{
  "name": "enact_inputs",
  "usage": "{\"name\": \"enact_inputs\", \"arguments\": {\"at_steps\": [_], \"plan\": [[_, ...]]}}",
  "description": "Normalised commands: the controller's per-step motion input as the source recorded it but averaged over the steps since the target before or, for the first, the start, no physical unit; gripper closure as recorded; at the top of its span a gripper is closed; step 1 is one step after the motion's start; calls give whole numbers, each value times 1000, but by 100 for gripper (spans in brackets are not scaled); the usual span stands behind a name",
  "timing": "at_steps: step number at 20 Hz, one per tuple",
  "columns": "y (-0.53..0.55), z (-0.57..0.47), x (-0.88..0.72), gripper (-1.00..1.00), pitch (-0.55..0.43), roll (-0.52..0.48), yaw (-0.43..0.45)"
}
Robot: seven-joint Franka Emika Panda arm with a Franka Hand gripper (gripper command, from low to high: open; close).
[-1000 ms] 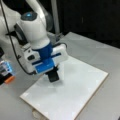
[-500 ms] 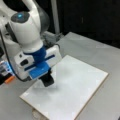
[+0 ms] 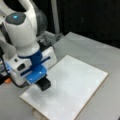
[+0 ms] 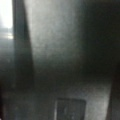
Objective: Erasing curve lines
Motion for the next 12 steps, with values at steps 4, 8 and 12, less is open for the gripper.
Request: {"name": "enact_inputs", "arguments": {"at_steps": [4,8,12], "plan": [[-413,94,327,100,243,3,412],[-440,69,370,100,213,25,369],[-395,30,378,100,181,78,303]]}}
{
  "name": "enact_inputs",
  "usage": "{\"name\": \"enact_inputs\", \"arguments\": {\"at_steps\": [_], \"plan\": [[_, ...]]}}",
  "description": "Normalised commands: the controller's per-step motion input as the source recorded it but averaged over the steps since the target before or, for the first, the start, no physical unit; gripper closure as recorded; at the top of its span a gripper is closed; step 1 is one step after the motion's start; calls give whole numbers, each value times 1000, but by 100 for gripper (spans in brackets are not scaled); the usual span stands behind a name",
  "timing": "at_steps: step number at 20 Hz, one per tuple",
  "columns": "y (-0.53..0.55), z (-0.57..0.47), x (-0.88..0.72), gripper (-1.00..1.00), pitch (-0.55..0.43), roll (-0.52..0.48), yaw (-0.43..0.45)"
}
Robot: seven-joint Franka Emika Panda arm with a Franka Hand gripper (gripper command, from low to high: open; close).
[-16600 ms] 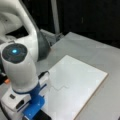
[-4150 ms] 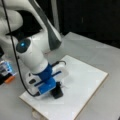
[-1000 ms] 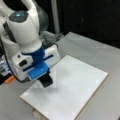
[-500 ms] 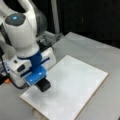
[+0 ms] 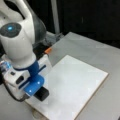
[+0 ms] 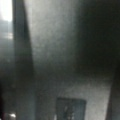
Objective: Erasing curve lines
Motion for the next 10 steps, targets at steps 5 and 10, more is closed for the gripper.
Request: {"name": "enact_inputs", "arguments": {"at_steps": [5,10], "plan": [[-323,37,305,100,158,105,200],[-295,33,255,100,143,151,136]]}}
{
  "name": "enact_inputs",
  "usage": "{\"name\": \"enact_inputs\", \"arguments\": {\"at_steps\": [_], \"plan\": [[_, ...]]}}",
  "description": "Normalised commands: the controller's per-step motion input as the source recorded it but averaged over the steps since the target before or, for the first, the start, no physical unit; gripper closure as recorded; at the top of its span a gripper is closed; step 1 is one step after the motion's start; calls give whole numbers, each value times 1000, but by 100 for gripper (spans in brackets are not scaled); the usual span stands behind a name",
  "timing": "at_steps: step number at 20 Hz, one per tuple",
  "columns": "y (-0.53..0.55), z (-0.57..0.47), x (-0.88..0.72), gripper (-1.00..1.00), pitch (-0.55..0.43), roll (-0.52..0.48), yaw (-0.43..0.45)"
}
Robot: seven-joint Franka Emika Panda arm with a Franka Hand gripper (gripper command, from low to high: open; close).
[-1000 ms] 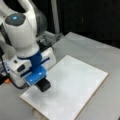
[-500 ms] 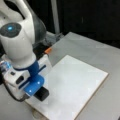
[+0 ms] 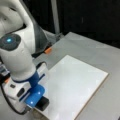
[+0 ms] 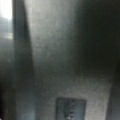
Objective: Erasing curve lines
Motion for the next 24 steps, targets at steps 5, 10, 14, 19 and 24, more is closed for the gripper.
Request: {"name": "enact_inputs", "arguments": {"at_steps": [5,10,14,19,24], "plan": [[-281,-39,274,100,93,205,22],[-221,17,157,100,57,257,-103],[-241,31,104,100,49,277,-112],[-242,-34,103,100,50,234,-63],[-205,-59,140,100,19,144,-38]]}}
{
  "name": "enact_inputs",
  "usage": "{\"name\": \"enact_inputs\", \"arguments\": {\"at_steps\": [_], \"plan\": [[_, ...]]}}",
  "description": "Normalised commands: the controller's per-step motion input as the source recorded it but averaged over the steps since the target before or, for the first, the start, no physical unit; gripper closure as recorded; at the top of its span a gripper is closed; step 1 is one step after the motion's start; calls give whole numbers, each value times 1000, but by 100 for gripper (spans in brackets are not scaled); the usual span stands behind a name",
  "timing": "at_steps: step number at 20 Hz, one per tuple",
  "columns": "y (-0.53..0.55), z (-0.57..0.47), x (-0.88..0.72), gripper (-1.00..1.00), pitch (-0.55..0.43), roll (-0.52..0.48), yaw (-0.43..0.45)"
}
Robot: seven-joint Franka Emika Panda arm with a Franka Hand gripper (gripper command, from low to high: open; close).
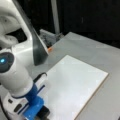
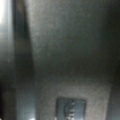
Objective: Erasing curve lines
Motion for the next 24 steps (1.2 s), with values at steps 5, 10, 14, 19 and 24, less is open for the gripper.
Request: {"name": "enact_inputs", "arguments": {"at_steps": [5,10,14,19,24], "plan": [[-168,-39,160,100,18,41,-64],[-141,-23,126,100,15,-21,-104],[-121,-36,104,100,10,-2,-85],[-47,-75,103,100,-12,25,-100],[5,-82,106,100,-25,54,-100]]}}
